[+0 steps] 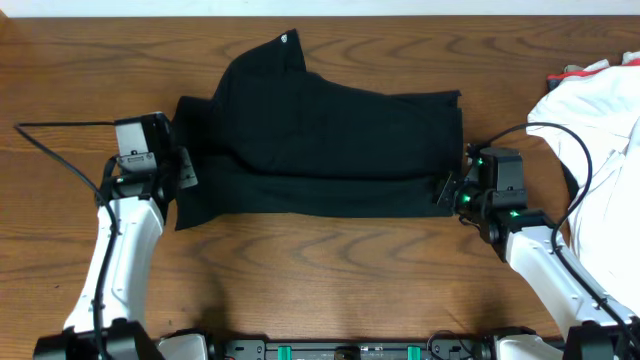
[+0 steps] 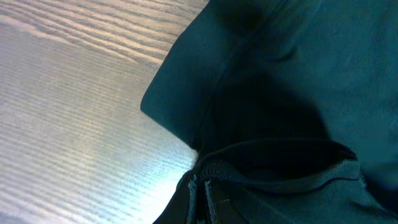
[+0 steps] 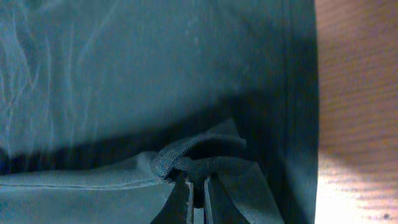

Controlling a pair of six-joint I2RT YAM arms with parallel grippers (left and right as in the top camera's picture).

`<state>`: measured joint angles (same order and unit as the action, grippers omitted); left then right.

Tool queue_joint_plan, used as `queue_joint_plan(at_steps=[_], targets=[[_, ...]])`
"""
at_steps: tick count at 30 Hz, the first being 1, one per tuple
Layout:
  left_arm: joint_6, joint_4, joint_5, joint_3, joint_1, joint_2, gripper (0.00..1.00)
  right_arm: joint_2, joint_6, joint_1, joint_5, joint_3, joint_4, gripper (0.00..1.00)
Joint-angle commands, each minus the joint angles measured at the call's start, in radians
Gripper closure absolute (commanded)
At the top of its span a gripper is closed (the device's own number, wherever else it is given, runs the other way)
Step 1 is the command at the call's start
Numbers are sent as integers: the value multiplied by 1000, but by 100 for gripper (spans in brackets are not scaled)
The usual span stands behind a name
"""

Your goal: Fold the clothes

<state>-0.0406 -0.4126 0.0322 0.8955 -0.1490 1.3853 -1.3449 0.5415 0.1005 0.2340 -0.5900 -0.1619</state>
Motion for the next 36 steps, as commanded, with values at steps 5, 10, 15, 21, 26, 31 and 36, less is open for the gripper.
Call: queue_joint_plan(at_steps=[5,10,15,21,26,31,36], targets=[[41,65,1,23,-4,25,93,-40,4,1,-78,-17,67,95],[41,86,1,23,-4,25,93,-52,4,0,-89,-17,89,94],[48,82,2,23,-4,26,58,-54,-2,-2,-92,-17,92,55],[63,-11,36,23,-14,-7,15,-54,-18,-4,-87,-17,37,45],[-50,-140,35,23,-18,-80,12,-51,-65,-4,-87,-17,-32,41],[-167,-293,29,23,-18,-145,12,-46,-114,-4,-41,-17,-72,41],[-232,-433,2,23,-18,-154,13,-46,-140,-4,-16,-17,-107,40]])
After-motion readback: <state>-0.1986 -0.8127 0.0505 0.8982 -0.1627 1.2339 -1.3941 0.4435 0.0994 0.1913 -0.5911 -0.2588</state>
